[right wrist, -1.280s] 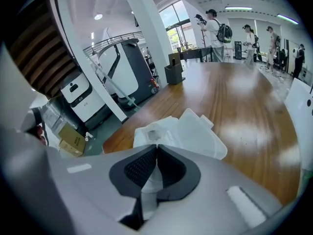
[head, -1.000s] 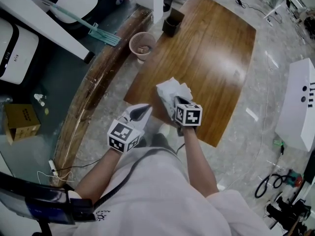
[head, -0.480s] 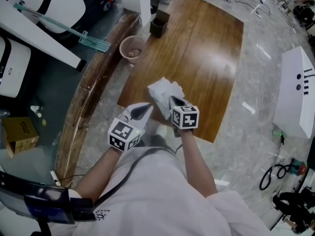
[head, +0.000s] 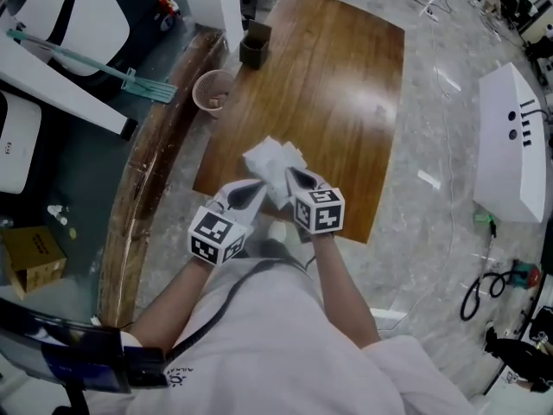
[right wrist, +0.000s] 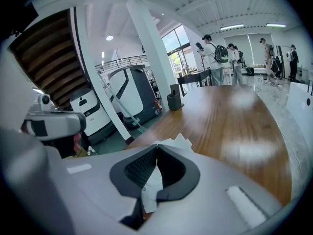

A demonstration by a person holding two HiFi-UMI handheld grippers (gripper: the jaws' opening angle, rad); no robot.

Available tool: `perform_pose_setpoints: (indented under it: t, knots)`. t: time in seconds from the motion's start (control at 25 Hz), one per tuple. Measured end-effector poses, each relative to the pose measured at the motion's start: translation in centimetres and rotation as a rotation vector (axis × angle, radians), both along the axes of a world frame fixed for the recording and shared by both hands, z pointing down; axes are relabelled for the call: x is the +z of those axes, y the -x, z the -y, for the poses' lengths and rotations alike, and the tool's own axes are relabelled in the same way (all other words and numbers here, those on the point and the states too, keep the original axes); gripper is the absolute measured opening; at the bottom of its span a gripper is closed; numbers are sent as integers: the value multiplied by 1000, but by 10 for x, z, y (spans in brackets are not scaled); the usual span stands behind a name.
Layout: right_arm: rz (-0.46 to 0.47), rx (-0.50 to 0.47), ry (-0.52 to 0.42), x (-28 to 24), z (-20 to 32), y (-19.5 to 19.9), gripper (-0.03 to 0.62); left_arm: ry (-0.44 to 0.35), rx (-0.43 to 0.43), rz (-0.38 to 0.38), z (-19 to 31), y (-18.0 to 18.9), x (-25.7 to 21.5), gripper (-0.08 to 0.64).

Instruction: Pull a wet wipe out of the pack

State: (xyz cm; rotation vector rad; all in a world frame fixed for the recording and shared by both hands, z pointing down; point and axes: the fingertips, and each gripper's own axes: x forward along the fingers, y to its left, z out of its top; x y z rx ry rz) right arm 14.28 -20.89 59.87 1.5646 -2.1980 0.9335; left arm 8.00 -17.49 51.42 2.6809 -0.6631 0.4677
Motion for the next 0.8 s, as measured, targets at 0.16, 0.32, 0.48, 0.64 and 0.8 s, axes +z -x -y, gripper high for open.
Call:
perform_pose_setpoints:
  t: [0.16,0.32,0.48,0.64,0.8]
  knots:
    - [14,-1,-51,-14,-5,-4,12,-7,25,-6,-4,-11,-1,3]
    - [17,-1,-95,-29,-10,-7,12,-14,42,-13,-9,-18,-4,3]
    - [17,0,-127,-41,-17,-9,12,-20,52,-17,-14,-22,-5,3]
    - [21,5,-172,-57,-26,-10,12,-25,63,-20,-21,-23,-7,3]
    - [19,14,-225,-77,-34,-14,12,-27,64,-27,-26,-23,-7,3]
